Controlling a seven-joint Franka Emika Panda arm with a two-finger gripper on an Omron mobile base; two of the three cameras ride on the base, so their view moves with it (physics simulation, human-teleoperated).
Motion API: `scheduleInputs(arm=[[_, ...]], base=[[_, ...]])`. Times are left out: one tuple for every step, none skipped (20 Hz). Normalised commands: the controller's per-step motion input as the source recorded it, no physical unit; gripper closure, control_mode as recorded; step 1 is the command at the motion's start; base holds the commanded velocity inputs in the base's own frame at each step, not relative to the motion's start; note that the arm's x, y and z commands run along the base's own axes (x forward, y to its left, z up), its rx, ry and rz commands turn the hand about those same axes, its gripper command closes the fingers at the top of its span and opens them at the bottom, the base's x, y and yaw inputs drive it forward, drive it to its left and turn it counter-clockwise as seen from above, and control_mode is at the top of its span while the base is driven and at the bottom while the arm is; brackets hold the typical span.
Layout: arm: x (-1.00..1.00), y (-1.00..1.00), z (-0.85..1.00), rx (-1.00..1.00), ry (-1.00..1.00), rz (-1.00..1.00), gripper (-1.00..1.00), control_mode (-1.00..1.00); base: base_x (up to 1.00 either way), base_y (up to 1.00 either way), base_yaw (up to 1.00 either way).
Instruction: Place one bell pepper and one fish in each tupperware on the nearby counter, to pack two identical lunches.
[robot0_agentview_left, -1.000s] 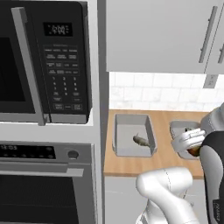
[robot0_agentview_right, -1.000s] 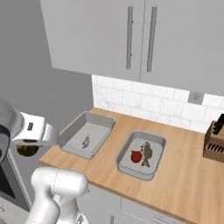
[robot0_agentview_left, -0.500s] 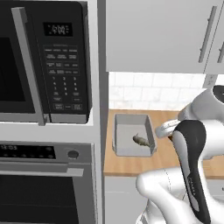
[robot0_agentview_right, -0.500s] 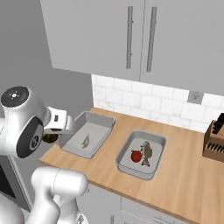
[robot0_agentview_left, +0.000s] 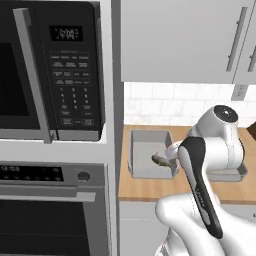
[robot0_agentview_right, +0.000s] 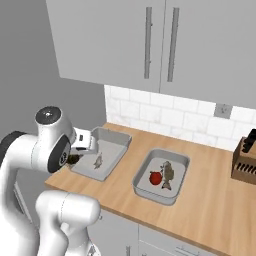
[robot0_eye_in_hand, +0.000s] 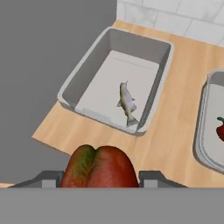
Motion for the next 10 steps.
scheduleInputs(arm=[[0.91,-0.14,-0.22,0.00,0.00,0.03,1.00,-1.00],[0.89,-0.03,-0.21,0.00,0.01,0.03,1.00,-1.00],[0.86,0.00,-0.27,0.00,0.02,0.03,1.00,-1.00],[0.77,0.00,-0.40,0.00,0.03,0.02,1.00,-1.00],[0.71,0.00,-0.50,0.00,0.01,0.02,1.00,-1.00],[0.68,0.00,-0.53,0.00,0.00,0.02,1.00,-1.00],[0.60,0.00,-0.56,0.00,0.00,0.02,1.00,-1.00],[0.59,0.00,-0.51,0.00,0.01,0.02,1.00,-1.00],[0.57,0.00,-0.48,0.00,0.06,0.00,1.00,-1.00],[0.55,0.00,-0.44,0.00,0.09,0.00,1.00,-1.00]], base=[[0.00,0.00,0.00],[0.00,0.00,0.00],[0.00,0.00,0.00],[0.00,0.00,0.00],[0.00,0.00,0.00],[0.00,0.00,0.00],[0.00,0.00,0.00],[0.00,0.00,0.00],[0.00,0.00,0.00],[0.00,0.00,0.00]])
